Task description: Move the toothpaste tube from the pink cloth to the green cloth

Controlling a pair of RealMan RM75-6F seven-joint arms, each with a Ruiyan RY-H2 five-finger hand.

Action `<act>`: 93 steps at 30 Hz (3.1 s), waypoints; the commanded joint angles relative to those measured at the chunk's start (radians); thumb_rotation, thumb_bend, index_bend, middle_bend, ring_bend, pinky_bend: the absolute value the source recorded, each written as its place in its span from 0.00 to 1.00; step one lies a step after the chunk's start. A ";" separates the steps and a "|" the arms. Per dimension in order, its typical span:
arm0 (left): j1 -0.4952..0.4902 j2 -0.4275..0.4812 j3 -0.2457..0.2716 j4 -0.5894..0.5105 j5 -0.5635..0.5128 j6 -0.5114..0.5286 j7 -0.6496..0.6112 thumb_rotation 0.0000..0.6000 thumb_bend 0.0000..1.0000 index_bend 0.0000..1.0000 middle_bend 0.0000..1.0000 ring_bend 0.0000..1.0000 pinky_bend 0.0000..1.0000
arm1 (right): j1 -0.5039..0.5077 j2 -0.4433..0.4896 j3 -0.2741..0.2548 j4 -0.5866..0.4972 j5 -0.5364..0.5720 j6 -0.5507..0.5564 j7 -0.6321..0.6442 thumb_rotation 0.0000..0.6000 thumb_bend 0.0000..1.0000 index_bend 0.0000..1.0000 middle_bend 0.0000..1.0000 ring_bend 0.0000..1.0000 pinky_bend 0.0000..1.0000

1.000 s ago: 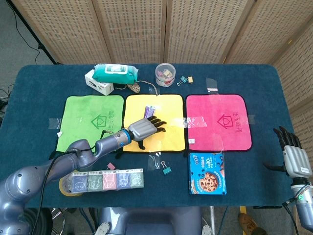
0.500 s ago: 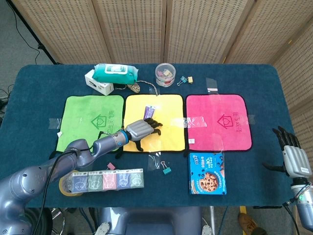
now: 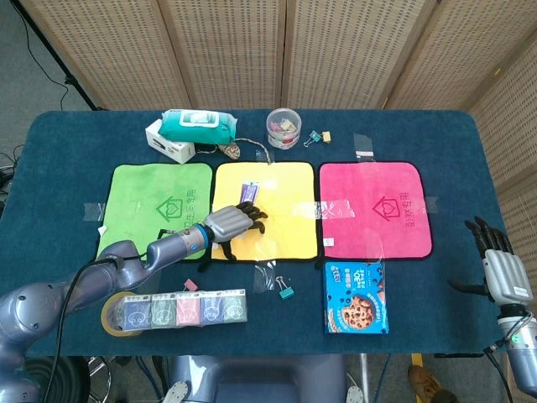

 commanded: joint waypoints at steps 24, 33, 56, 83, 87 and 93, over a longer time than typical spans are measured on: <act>0.107 0.137 0.075 -0.093 -0.002 0.079 0.031 0.96 0.00 0.27 0.09 0.00 0.00 | -0.004 0.003 0.002 -0.030 -0.019 0.000 -0.013 1.00 0.00 0.00 0.00 0.00 0.00; 0.127 0.148 0.086 -0.083 -0.006 0.069 0.023 0.96 0.00 0.27 0.09 0.00 0.00 | -0.004 0.002 0.002 -0.038 -0.022 -0.001 -0.023 1.00 0.00 0.00 0.00 0.00 0.00; 0.174 0.210 0.110 -0.063 -0.011 0.065 0.009 0.96 0.00 0.27 0.09 0.00 0.00 | -0.002 0.001 0.000 -0.040 -0.027 -0.013 -0.019 1.00 0.00 0.00 0.00 0.00 0.00; 0.259 0.255 0.134 -0.025 0.001 0.118 -0.050 0.96 0.00 0.27 0.09 0.00 0.00 | 0.001 0.006 -0.006 -0.054 -0.038 -0.019 -0.014 1.00 0.00 0.00 0.00 0.00 0.00; 0.276 0.265 0.139 -0.015 -0.002 0.121 -0.056 0.96 0.00 0.27 0.09 0.00 0.00 | 0.001 0.007 -0.008 -0.056 -0.040 -0.021 -0.013 1.00 0.00 0.00 0.00 0.00 0.00; 0.302 0.274 0.145 -0.002 -0.004 0.131 -0.064 0.96 0.00 0.27 0.09 0.00 0.00 | 0.002 0.008 -0.010 -0.061 -0.045 -0.021 -0.012 1.00 0.00 0.00 0.00 0.00 0.00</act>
